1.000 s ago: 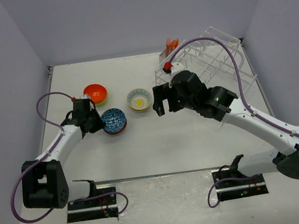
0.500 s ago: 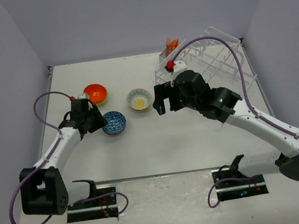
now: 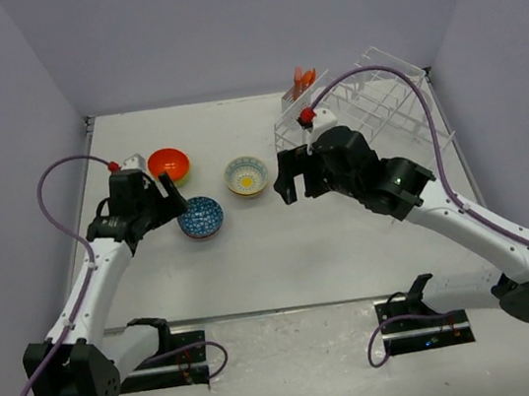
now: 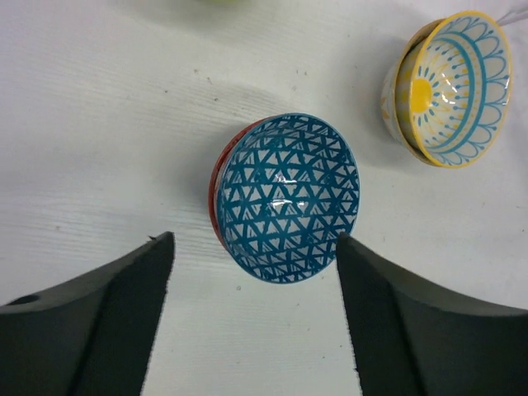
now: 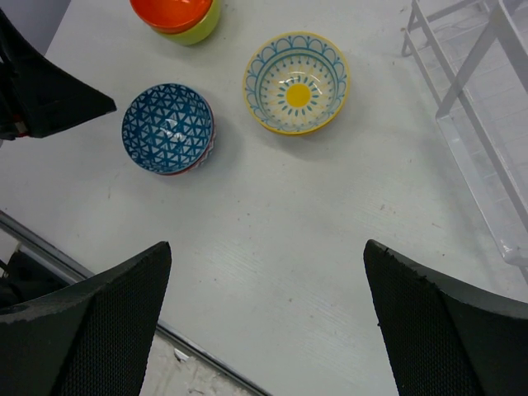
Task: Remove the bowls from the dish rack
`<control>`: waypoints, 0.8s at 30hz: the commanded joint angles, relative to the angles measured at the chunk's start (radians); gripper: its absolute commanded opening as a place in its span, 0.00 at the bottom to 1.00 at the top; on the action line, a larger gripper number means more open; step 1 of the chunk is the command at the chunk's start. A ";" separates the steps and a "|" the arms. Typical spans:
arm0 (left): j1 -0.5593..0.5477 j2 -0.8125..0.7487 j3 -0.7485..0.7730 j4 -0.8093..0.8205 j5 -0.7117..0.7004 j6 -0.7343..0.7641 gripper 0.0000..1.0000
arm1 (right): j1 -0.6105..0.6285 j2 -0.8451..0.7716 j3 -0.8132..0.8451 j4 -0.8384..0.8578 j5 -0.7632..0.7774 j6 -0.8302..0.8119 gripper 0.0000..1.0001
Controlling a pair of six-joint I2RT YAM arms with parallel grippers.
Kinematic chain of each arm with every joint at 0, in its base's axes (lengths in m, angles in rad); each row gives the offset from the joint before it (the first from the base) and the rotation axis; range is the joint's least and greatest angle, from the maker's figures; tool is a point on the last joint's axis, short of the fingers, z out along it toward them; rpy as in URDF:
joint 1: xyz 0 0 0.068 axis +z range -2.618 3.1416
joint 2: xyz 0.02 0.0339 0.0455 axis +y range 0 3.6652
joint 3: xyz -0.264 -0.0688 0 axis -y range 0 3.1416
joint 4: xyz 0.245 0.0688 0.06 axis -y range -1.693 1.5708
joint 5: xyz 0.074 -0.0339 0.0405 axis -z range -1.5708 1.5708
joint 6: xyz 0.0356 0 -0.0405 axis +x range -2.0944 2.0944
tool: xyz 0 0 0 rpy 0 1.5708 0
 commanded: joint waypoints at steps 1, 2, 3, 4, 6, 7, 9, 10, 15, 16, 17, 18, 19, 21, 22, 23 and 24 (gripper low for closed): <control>0.006 -0.106 0.128 -0.107 -0.090 0.074 0.84 | 0.003 -0.110 -0.022 0.027 0.068 0.012 0.99; 0.006 -0.129 0.180 -0.134 -0.130 0.102 0.97 | 0.003 -0.163 -0.024 0.000 0.097 0.019 0.99; 0.006 -0.173 0.203 -0.186 -0.206 0.113 1.00 | 0.003 -0.192 -0.025 -0.017 0.161 0.029 0.99; 0.006 -0.197 0.228 -0.208 -0.239 0.123 1.00 | 0.003 -0.220 -0.025 -0.032 0.192 0.034 0.99; 0.006 -0.267 0.277 -0.254 -0.321 0.146 1.00 | 0.003 -0.309 -0.033 -0.085 0.256 0.054 0.99; 0.006 -0.287 0.286 -0.265 -0.340 0.153 1.00 | 0.003 -0.343 -0.041 -0.092 0.302 0.054 0.99; 0.006 -0.350 0.296 -0.282 -0.380 0.160 1.00 | 0.003 -0.435 -0.070 -0.111 0.345 0.048 0.99; 0.006 -0.367 0.293 -0.285 -0.386 0.163 1.00 | 0.003 -0.462 -0.078 -0.117 0.387 0.045 0.99; 0.006 -0.491 0.227 -0.282 -0.399 0.173 1.00 | 0.003 -0.639 -0.133 -0.177 0.497 -0.003 0.99; 0.006 -0.500 0.219 -0.282 -0.397 0.176 1.00 | 0.003 -0.659 -0.140 -0.197 0.514 -0.003 0.99; 0.006 -0.519 0.207 -0.280 -0.392 0.179 1.00 | 0.003 -0.679 -0.154 -0.201 0.537 -0.006 0.99; 0.006 -0.525 0.202 -0.279 -0.389 0.183 1.00 | 0.003 -0.696 -0.159 -0.212 0.539 -0.007 0.99; 0.006 -0.533 0.199 -0.280 -0.388 0.186 1.00 | 0.003 -0.722 -0.163 -0.220 0.539 -0.011 0.99; 0.006 -0.553 0.199 -0.279 -0.383 0.193 1.00 | 0.003 -0.745 -0.182 -0.237 0.540 -0.020 0.99; 0.006 -0.565 0.195 -0.277 -0.376 0.200 1.00 | 0.005 -0.765 -0.200 -0.240 0.546 -0.023 0.99; 0.006 -0.569 0.182 -0.265 -0.365 0.205 1.00 | 0.003 -0.779 -0.209 -0.240 0.551 -0.023 0.99; 0.006 -0.573 0.176 -0.259 -0.356 0.208 1.00 | 0.003 -0.779 -0.217 -0.241 0.554 -0.023 0.99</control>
